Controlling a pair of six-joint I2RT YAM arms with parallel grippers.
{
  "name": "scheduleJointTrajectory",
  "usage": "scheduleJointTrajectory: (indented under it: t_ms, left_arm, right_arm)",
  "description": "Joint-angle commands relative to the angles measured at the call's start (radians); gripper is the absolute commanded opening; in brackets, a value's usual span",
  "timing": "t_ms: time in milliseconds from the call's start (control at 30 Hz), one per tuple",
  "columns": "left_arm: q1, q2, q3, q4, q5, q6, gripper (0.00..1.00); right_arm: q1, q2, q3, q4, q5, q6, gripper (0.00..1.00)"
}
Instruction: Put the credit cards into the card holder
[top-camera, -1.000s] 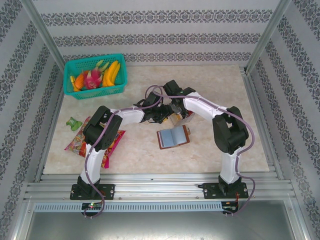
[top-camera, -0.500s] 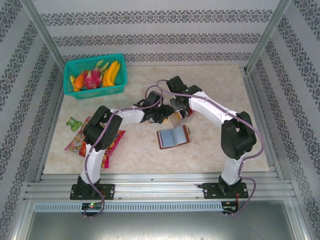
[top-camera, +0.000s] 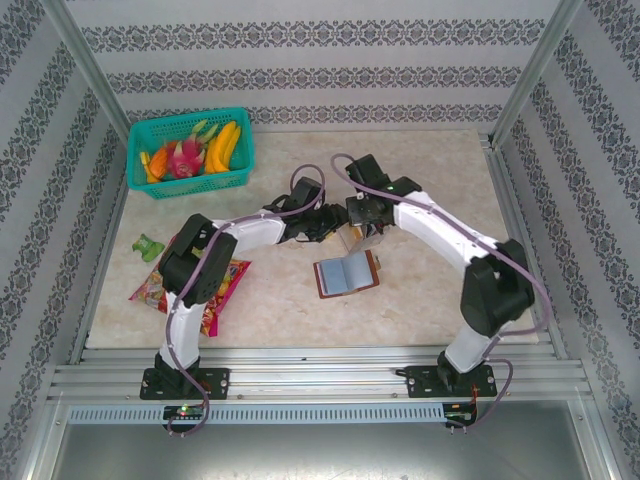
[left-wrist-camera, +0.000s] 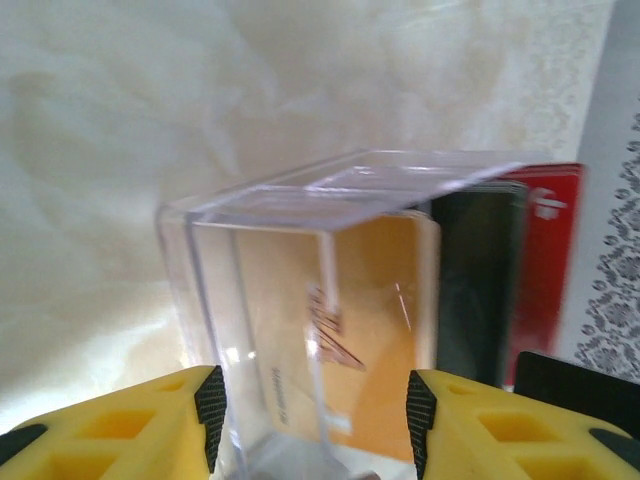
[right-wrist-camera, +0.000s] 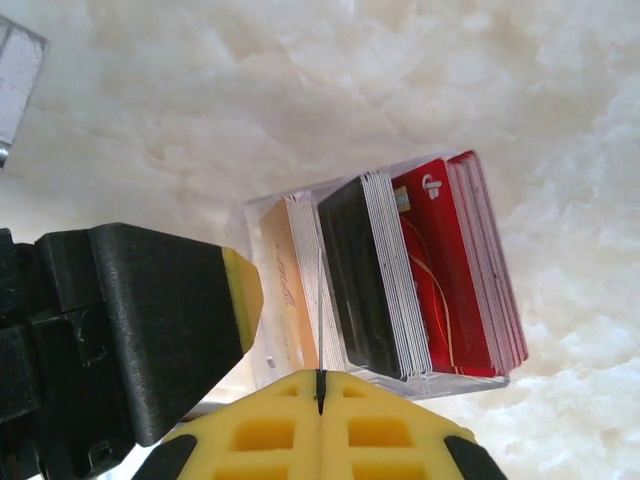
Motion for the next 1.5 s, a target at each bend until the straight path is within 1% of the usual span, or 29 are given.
scheduleJointTrajectory:
  t_ms: [0,100,200,267,367,533,633,900,1067,1167,1467]
  left_arm:
    - [-0.011,-0.107,-0.050,-0.039,-0.044,0.068,0.54]
    - [-0.011,-0.180,-0.128,-0.071,-0.079,0.086,0.54]
    - [-0.015,-0.246,-0.209,-0.093,-0.081,0.089,0.54]
    - [-0.023,-0.285,-0.261,-0.108,-0.080,0.089,0.53]
    - [-0.040,-0.328,-0.327,-0.116,-0.074,0.078,0.53]
    - [-0.069,-0.345,-0.388,-0.118,-0.069,0.054,0.53]
    - [-0.085,-0.339,-0.394,-0.129,-0.071,0.053,0.53]
    - [-0.101,-0.309,-0.400,-0.127,-0.070,0.045,0.51]
    - [-0.106,-0.292,-0.401,-0.131,-0.067,0.043,0.50]
    - [-0.109,-0.283,-0.403,-0.129,-0.066,0.042,0.50]
    - [-0.117,-0.252,-0.399,-0.144,-0.070,0.039,0.47]
  right_arm:
    - [-0.031,-0.125,-0.089,0.090,-0.102,0.048,0.00]
    - [-0.059,-0.227,-0.241,0.212,-0.236,0.101,0.00]
    - [-0.071,-0.300,-0.386,0.334,-0.352,0.176,0.00]
    - [-0.074,-0.326,-0.483,0.409,-0.424,0.224,0.00]
    - [-0.080,-0.337,-0.582,0.494,-0.489,0.293,0.00]
    - [-0.086,-0.327,-0.679,0.585,-0.515,0.338,0.00]
    - [-0.093,-0.320,-0.700,0.593,-0.505,0.330,0.00]
    - [-0.110,-0.276,-0.750,0.649,-0.533,0.328,0.00]
    - [-0.110,-0.245,-0.796,0.739,-0.567,0.331,0.00]
    - [-0.106,-0.218,-0.814,0.781,-0.587,0.325,0.00]
    - [-0.068,-0.160,-0.861,0.899,-0.586,0.295,0.00]
